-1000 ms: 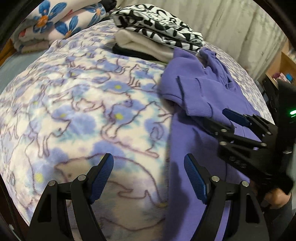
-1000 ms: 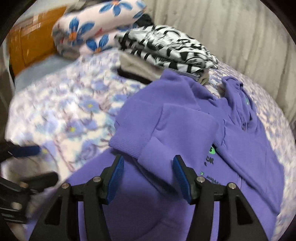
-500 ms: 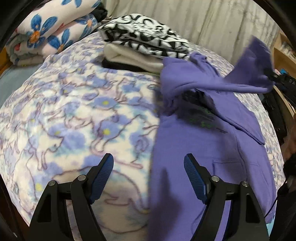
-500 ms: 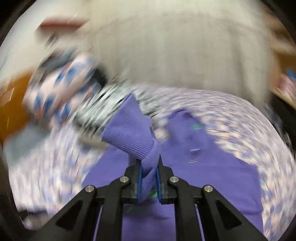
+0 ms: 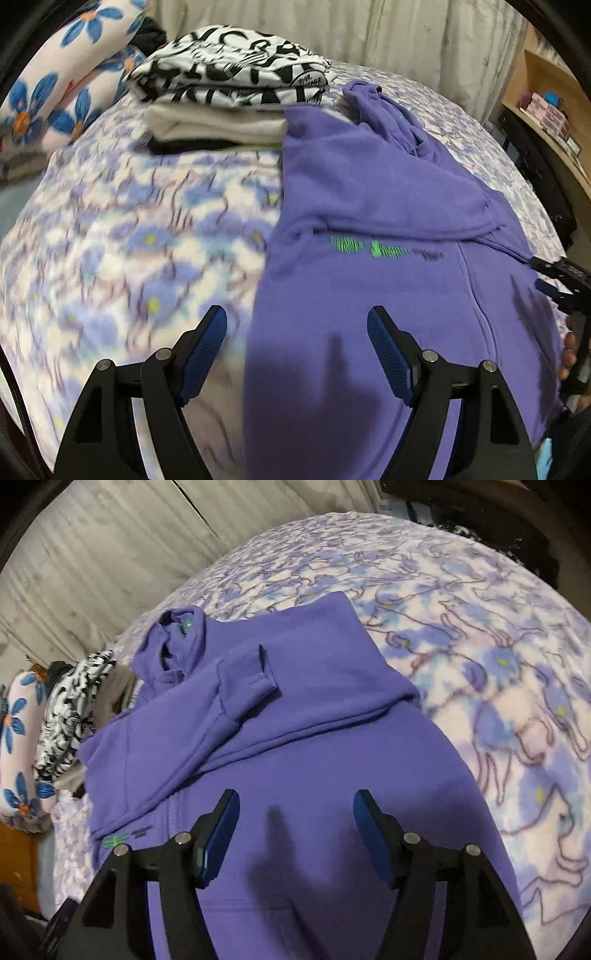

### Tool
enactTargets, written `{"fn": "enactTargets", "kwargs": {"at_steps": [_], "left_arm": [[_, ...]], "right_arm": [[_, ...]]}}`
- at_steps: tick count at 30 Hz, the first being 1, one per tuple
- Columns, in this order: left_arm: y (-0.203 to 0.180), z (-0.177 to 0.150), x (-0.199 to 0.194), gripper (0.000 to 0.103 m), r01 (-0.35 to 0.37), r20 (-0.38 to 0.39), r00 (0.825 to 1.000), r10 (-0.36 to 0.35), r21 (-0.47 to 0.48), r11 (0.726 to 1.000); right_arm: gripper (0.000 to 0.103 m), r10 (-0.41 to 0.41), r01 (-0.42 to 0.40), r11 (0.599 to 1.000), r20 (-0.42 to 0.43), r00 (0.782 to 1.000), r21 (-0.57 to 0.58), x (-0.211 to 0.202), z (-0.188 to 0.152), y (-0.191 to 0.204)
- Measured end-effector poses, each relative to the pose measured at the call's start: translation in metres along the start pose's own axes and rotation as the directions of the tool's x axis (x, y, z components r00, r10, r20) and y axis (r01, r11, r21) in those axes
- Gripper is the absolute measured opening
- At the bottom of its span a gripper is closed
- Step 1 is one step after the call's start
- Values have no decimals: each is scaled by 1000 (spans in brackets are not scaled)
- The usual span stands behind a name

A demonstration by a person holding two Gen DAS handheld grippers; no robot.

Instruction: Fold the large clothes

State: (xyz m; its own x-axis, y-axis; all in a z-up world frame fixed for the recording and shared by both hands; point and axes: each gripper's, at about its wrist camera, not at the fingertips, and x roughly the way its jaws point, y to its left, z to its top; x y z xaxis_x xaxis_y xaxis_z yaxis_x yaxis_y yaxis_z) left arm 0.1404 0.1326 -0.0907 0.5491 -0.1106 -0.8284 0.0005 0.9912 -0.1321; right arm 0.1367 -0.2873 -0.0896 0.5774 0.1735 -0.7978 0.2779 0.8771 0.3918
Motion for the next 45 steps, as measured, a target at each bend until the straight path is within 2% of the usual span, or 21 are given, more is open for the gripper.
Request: {"fn": "enactTargets", "kwargs": {"at_steps": [4, 8, 11, 17, 21, 22, 26, 27, 28, 29, 31, 34, 36, 37, 38, 40, 42, 45], "left_arm": [[4, 46, 28, 77, 9, -6, 1000, -9, 11, 1000], [16, 92, 62, 77, 67, -26, 997, -68, -15, 998], [26, 117, 89, 77, 73, -24, 997, -74, -35, 997], [43, 142, 139, 77, 142, -70, 986, -151, -124, 982], [42, 146, 168, 77, 144, -106, 982, -156, -112, 983], [40, 147, 176, 78, 141, -114, 982, -152, -101, 985], [33, 149, 184, 80, 116, -95, 988, -125, -89, 989], [30, 150, 183, 68, 114, -88, 989, -121, -83, 990], [23, 150, 180, 39, 132, -77, 987, -137, -67, 989], [16, 151, 175, 33, 150, -72, 986, -153, -43, 988], [4, 152, 165, 22, 89, -40, 995, -89, -2, 996], [-9, 153, 147, 20, 50, 28, 998, -51, 45, 998], [-14, 151, 152, 21, 14, 39, 999, -17, 71, 997], [-16, 150, 162, 24, -17, 16, 1000, 15, 86, 996], [-18, 148, 171, 26, -36, -2, 999, 37, 93, 995], [-22, 148, 175, 37, -71, 6, 997, 71, 97, 993], [-31, 150, 168, 43, -118, 31, 993, 115, 118, 986], [-44, 146, 141, 43, -166, 109, 983, 148, 173, 971]], "right_arm": [[64, 61, -61, 997, 4, 998, -51, 5, 23, 15], [64, 80, -79, 992, 8, 997, -95, 31, 55, 34], [64, 99, -101, 991, -30, 995, -90, 60, 76, 35], [64, 91, -104, 988, -108, 990, -115, 104, 86, 38], [63, 84, -98, 978, -80, 993, -185, 107, 81, 45], [55, 81, -96, 974, -77, 994, -205, 107, 79, 48], [31, 75, -89, 959, -64, 995, -269, 104, 75, 55], [22, 73, -86, 953, -56, 996, -289, 100, 74, 59], [20, 67, -78, 950, -45, 997, -304, 96, 73, 62], [18, 69, -74, 945, -27, 997, -320, 90, 73, 66], [17, 88, -77, 941, 18, 996, -331, 77, 73, 69], [17, 88, -47, 945, 115, 989, -323, 58, 71, 65], [17, 49, -21, 955, 86, 995, -297, 71, 71, 58], [17, 19, -12, 960, 22, 1000, -281, 89, 69, 52], [17, 9, -8, 962, 1, 1000, -274, 97, 66, 50], [27, -17, 20, 961, 16, 1000, -275, 93, 67, 51], [37, -14, 20, 967, 24, 1000, -253, 82, 70, 53], [38, -29, 58, 961, 109, 994, -272, 55, 71, 61]]}}
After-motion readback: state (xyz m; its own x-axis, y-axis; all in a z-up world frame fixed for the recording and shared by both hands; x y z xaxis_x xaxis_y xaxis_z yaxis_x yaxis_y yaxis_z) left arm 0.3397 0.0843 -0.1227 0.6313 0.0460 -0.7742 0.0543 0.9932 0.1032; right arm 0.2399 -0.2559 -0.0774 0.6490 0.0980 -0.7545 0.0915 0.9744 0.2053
